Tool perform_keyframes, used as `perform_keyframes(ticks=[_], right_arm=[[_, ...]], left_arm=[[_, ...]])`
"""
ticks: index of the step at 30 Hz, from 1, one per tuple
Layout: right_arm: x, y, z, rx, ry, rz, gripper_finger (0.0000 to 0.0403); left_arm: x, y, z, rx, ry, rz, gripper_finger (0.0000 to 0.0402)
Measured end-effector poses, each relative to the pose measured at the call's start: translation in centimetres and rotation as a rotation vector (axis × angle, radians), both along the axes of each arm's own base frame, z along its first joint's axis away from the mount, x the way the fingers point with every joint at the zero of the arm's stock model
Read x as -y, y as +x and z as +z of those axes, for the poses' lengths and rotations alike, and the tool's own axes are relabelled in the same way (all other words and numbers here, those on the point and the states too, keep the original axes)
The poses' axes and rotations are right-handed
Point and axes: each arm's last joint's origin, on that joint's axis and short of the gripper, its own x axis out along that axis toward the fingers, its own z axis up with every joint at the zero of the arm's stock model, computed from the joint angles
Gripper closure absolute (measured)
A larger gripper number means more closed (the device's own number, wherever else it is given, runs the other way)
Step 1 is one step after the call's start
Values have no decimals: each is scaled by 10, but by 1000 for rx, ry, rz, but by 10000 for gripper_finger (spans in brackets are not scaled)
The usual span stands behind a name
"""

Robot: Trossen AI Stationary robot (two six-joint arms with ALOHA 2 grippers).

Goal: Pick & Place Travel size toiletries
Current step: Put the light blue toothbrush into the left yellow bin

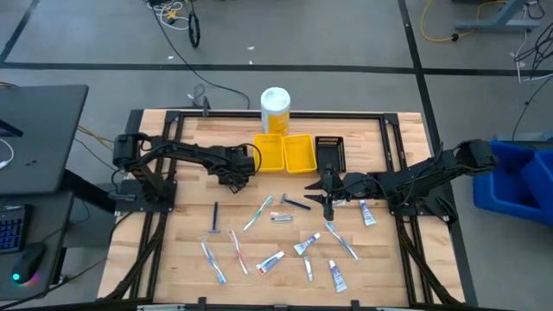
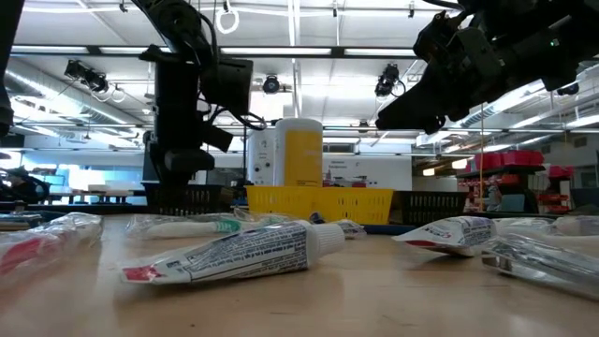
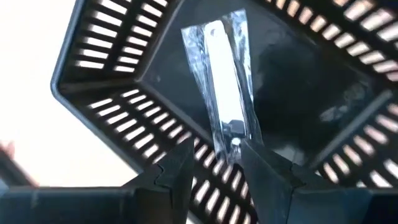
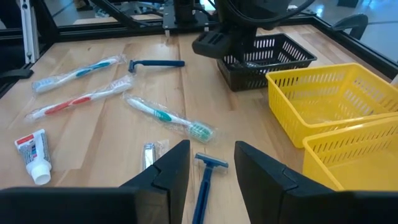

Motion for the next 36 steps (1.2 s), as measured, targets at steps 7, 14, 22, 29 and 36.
perform_keyframes(ticks=[7, 14, 22, 29, 36], right_arm=[[0, 0, 0, 0, 0, 0, 268], [0, 0, 0, 0, 0, 0, 270], [0, 0, 0, -1, 38, -15, 270], [0, 0, 0, 3, 42, -16, 274], [0, 0, 0, 3, 32, -12, 269]], left_arm=[[17, 10, 20, -28, 53, -81, 260], [42, 28, 47, 57, 54, -217, 259], [55, 6, 117, 275, 34, -361, 263], [49, -40, 148, 589, 73, -261, 263], [69, -44, 87, 770, -72, -292, 263]])
